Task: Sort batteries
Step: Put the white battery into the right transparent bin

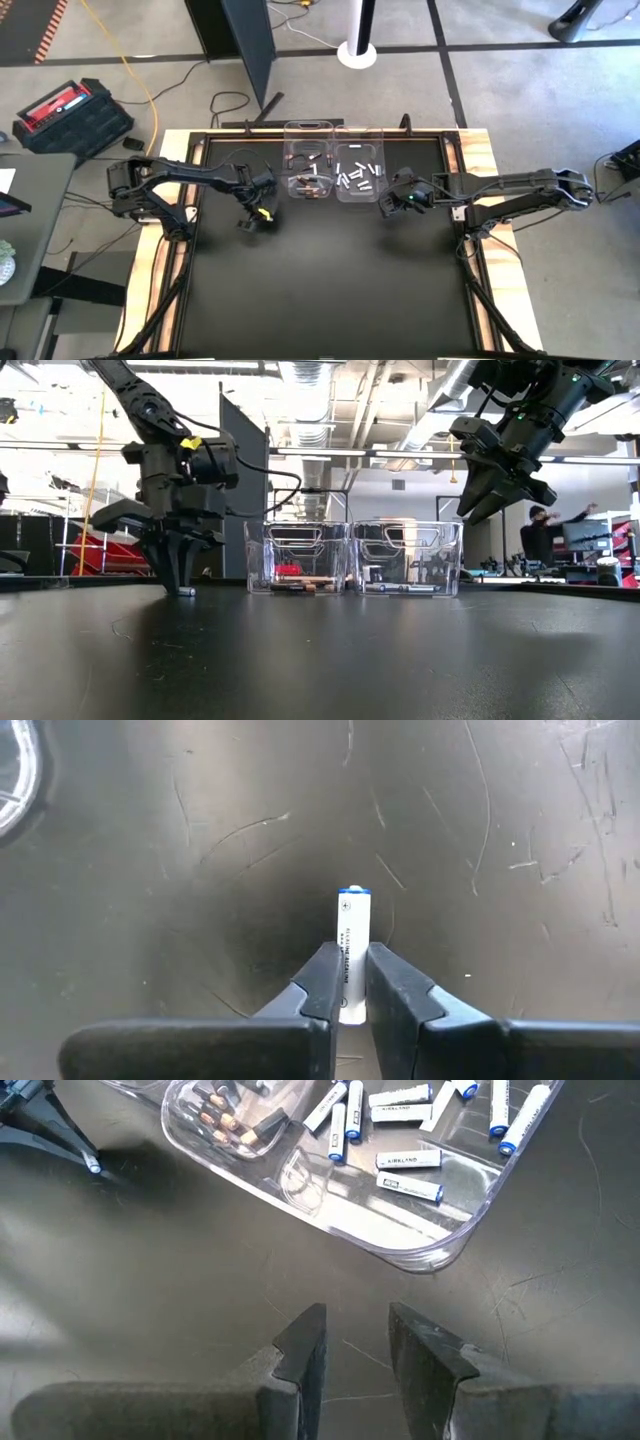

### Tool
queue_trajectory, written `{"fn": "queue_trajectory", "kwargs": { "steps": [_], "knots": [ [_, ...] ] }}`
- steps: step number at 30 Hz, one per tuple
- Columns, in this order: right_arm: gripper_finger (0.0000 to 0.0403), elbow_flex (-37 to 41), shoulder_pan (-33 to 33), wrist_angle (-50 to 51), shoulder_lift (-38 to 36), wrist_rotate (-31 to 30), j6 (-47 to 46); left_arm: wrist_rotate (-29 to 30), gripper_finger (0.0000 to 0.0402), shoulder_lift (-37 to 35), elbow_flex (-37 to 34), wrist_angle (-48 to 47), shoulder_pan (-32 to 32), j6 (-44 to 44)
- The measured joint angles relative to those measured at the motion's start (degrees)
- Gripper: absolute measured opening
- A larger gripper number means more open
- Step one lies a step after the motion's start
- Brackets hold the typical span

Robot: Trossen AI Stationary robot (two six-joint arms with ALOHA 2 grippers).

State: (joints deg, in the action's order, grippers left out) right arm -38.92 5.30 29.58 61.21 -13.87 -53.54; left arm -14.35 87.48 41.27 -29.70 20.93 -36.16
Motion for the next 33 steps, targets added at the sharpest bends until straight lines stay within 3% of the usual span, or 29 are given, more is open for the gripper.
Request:
{"fn": "queue_trajectory", "kwargs": {
  "steps": [10, 27, 33],
  "knots": [
    [0.0127, 0.0, 0.0, 0.0, 0.0, 0.0, 0.0, -0.2, 0.0031, 0.2, 7.5, -6.2, -3.2, 0.0],
    [0.0127, 0.0, 0.0, 0.0, 0.0, 0.0, 0.1, 0.0, 0.0033, 0.0, 24.8, -6.6, -6.5, 7.2],
    [0.0127, 0.0, 0.0, 0.0, 0.0, 0.0, 0.2, 5.9, 0.0034, -0.1, 30.7, 0.4, -5.7, 10.6]
  ]
}}
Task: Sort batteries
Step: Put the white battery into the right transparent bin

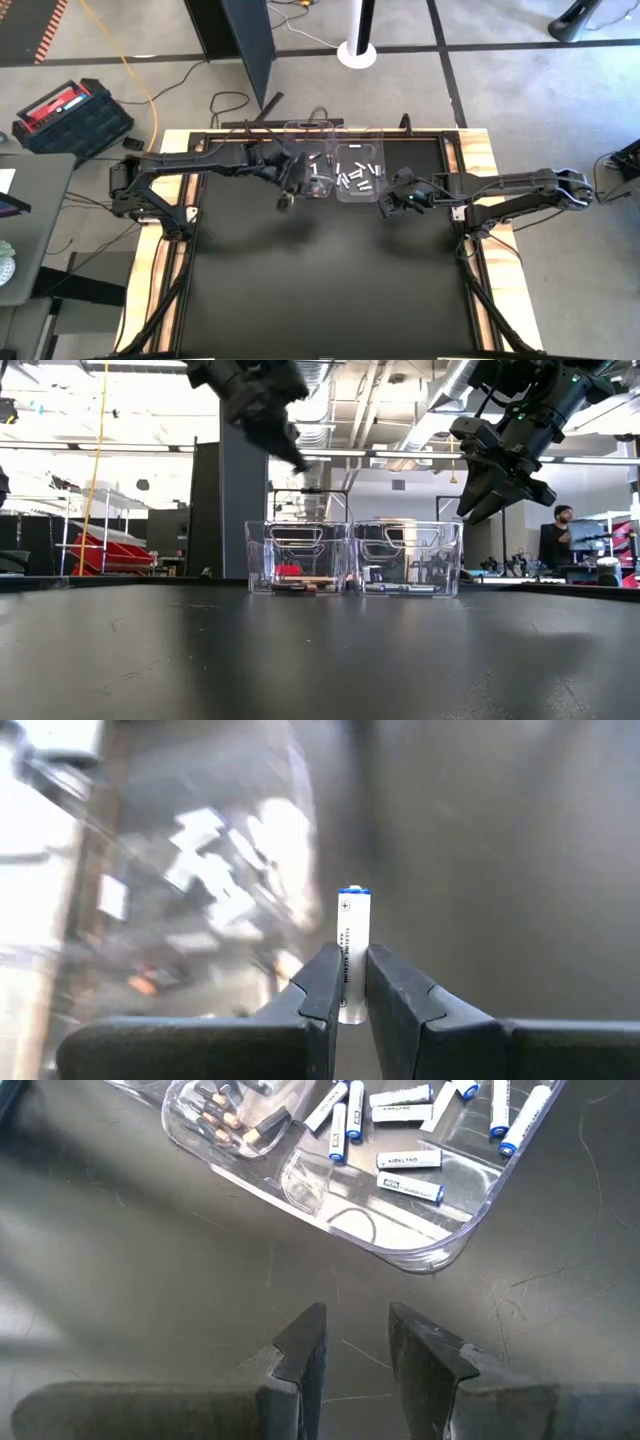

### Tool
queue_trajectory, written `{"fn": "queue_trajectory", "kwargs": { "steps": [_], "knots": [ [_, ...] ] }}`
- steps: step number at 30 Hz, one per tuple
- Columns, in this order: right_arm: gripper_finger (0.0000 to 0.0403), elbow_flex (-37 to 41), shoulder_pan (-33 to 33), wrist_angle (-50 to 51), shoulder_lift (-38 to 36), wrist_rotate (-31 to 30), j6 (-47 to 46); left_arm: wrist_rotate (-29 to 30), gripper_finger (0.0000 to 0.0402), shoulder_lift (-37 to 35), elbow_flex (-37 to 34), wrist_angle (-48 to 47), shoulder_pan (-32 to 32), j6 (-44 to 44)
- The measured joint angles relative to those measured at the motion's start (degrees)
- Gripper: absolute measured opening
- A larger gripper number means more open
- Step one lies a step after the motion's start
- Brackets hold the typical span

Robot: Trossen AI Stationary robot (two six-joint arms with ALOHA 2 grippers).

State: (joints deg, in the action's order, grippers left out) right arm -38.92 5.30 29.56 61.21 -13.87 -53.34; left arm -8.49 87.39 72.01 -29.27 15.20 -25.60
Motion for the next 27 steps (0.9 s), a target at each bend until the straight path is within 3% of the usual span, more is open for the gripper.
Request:
{"fn": "queue_trajectory", "kwargs": {
  "steps": [5, 13, 21, 27],
  "knots": [
    [0.0127, 0.0, 0.0, -0.1, 0.0, 0.0, 0.9, 0.6, 0.0035, 4.1, 6.3, 4.4, 2.2, 0.0],
    [0.0127, 0.0, 0.0, -0.1, 0.0, 0.0, 1.3, 0.4, 0.0035, 22.3, 25.3, 4.0, 5.3, 0.0],
    [0.0127, 0.0, 0.0, 0.0, 0.0, 0.0, 1.3, 0.2, 0.0036, 41.9, 47.5, -6.2, 7.7, 0.2],
    [0.0127, 0.0, 0.0, 0.0, 0.0, 0.0, 1.3, 0.1, 0.0036, 53.3, 60.2, -12.3, 8.1, 0.4]
  ]
}}
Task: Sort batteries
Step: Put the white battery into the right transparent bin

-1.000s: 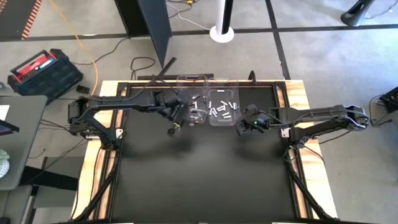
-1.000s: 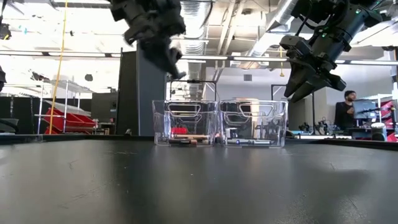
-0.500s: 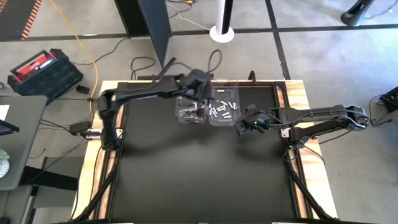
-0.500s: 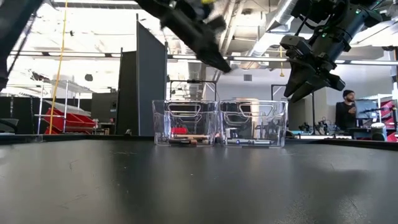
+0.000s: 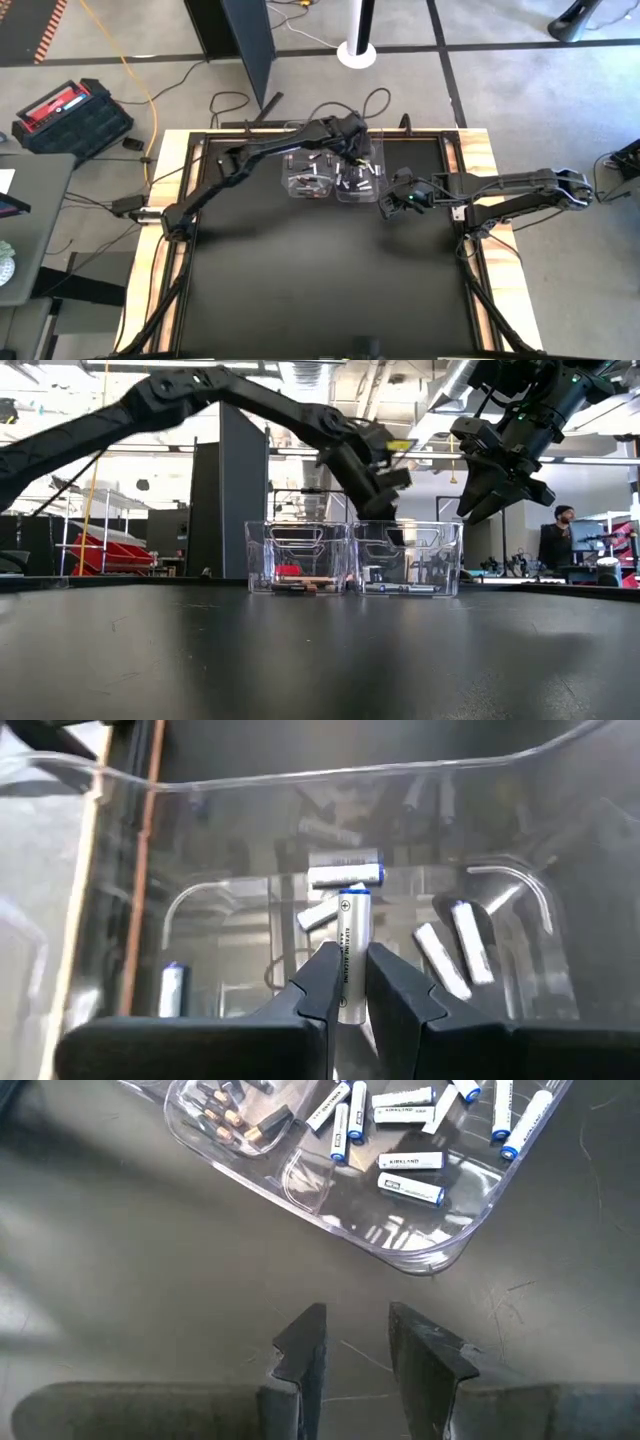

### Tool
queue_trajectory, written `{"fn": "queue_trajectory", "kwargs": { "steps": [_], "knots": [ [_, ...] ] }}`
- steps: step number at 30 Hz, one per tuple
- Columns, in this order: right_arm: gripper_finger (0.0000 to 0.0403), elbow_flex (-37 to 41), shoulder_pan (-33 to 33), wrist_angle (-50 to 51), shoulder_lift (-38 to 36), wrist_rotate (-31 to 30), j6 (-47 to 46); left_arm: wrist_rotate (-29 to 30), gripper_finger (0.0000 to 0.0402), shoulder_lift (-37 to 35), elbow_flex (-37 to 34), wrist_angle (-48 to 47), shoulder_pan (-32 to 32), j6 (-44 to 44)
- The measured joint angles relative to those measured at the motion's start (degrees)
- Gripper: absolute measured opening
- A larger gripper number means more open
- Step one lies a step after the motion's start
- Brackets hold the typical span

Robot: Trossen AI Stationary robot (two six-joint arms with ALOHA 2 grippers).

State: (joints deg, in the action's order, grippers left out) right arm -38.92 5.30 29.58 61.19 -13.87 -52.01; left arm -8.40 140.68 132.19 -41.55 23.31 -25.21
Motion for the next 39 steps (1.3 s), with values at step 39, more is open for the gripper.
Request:
{"fn": "queue_trajectory", "kwargs": {
  "steps": [39],
  "knots": [
    [0.0127, 0.0, -2.3, 0.3, 0.0, 0.0, 0.0, 7.1, 0.0082, 5.5, -0.5, 2.3, 0.6, 12.8]
  ]
}}
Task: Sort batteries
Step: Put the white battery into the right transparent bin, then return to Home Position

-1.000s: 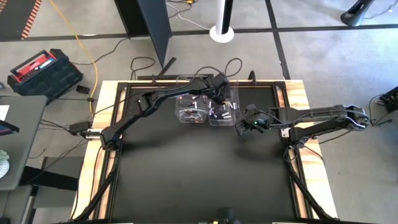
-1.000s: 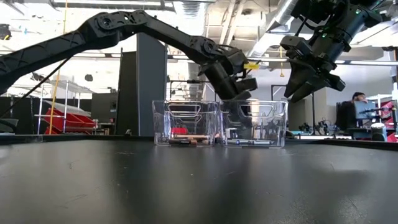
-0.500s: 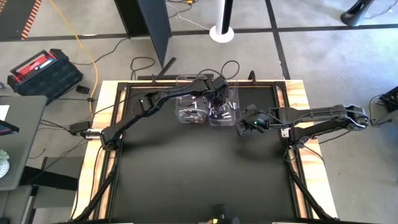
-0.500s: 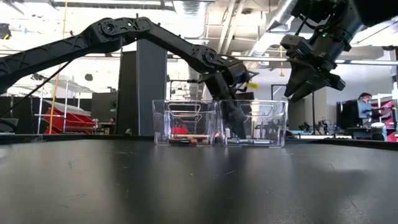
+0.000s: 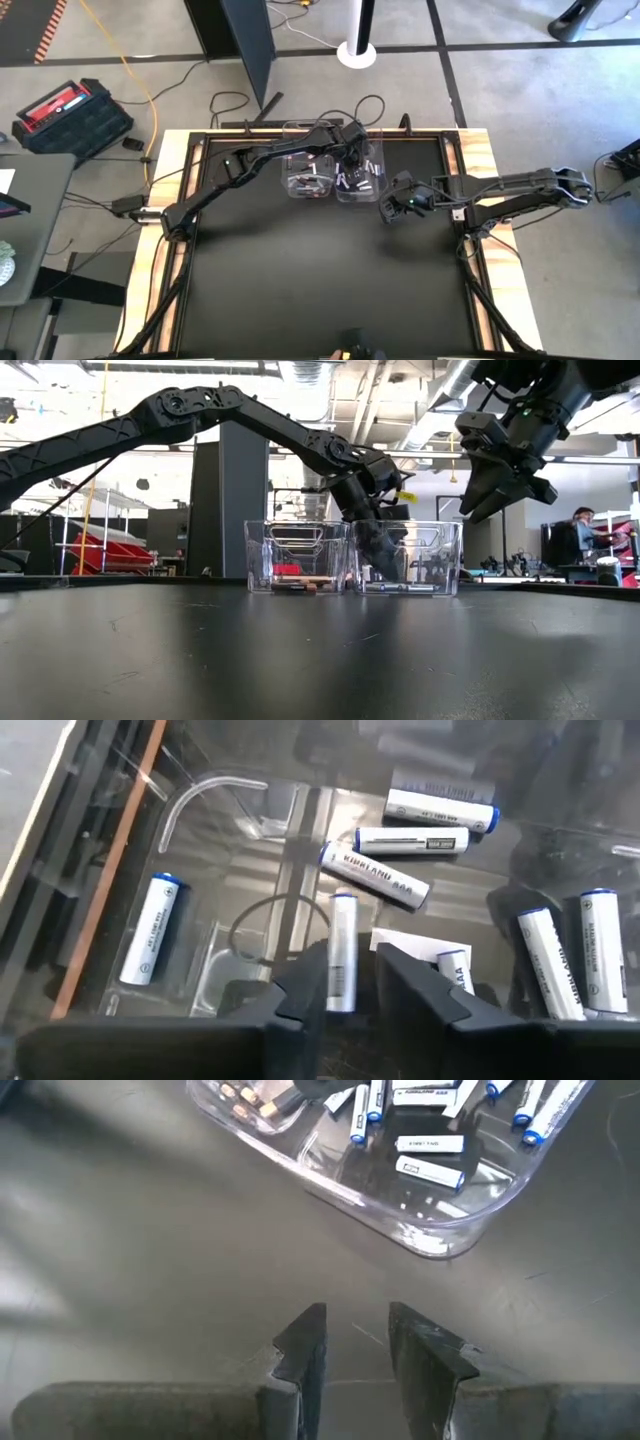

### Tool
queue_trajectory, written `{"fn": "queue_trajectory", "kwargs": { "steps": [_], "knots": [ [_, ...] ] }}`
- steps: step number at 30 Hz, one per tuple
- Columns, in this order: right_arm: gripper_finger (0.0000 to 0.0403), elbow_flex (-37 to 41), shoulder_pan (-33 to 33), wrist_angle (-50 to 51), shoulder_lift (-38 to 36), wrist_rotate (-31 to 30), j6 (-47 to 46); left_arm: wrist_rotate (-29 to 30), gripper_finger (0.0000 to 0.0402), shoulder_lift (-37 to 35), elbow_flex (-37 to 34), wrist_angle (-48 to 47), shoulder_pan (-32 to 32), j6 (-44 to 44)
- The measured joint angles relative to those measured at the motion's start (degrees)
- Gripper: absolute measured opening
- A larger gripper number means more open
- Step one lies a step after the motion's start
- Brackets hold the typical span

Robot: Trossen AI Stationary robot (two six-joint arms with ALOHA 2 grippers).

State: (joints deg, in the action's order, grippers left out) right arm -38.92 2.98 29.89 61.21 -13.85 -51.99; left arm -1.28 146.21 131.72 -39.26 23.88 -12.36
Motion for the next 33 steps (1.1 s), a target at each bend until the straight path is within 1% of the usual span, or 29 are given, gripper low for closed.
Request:
{"fn": "queue_trajectory", "kwargs": {
  "steps": [3, 6, 8, 11, 13, 16, 22, 24, 26, 28, 30, 31, 33],
  "knots": [
    [0.0127, 0.0, 0.0, 0.0, 0.0, 0.0, 0.0, 0.0, 0.0104, 0.0, 0.0, 0.3, 0.0, -0.2],
    [0.0127, 0.0, 0.0, 0.0, 0.0, 0.0, 0.0, 0.1, 0.0118, 0.0, 0.0, 0.1, 0.0, -0.4],
    [0.0127, 0.0, 0.0, 0.0, 0.0, 0.0, 0.0, 0.3, 0.0122, 0.0, 0.6, -0.7, 0.0, -0.4],
    [0.0127, 0.0, 0.0, 0.0, 0.0, 0.0, 0.0, 1.8, 0.0123, 0.0, 2.8, -2.7, 0.0, -0.5],
    [0.0127, 0.0, 0.0, -0.1, 0.0, 0.0, 0.0, 3.2, 0.0123, -0.9, 3.1, -3.0, 0.0, -1.5],
    [0.0127, 0.0, 0.0, -0.4, 0.0, 0.0, 0.0, 7.1, 0.0124, -2.8, 3.1, -4.0, -0.2, -3.9],
    [0.0127, 0.0, 0.0, -0.3, 0.0, 0.0, 0.0, 17.7, 0.0124, -8.5, 3.2, -7.0, -0.8, -7.1],
    [0.0127, 0.0, 0.0, -0.3, 0.0, 0.0, 0.0, 19.6, 0.0124, -10.6, 3.2, -8.4, -1.1, -8.1],
    [0.0127, 0.0, 0.0, -0.2, 0.0, 0.0, 0.9, 20.0, 0.0124, -12.7, 3.2, -8.5, -1.2, -8.3],
    [0.0127, 0.0, 0.0, -0.2, 0.0, 0.0, 3.9, 20.0, 0.0124, -15.1, 3.2, -10.9, -1.2, -6.4],
    [0.0127, 0.0, 0.0, -0.2, 0.0, 0.0, 4.9, 18.7, 0.0124, -17.3, 3.2, -13.2, -1.1, -3.4],
    [0.0127, 0.0, 0.0, -0.2, 0.0, 0.0, 4.9, 17.1, 0.0124, -18.3, 3.2, -14.4, -0.8, -2.0],
    [0.0127, 0.0, 0.1, -0.3, 0.0, 0.0, 5.0, 11.6, 0.0124, -19.7, 3.2, -15.9, 0.3, 0.6]
  ]
}}
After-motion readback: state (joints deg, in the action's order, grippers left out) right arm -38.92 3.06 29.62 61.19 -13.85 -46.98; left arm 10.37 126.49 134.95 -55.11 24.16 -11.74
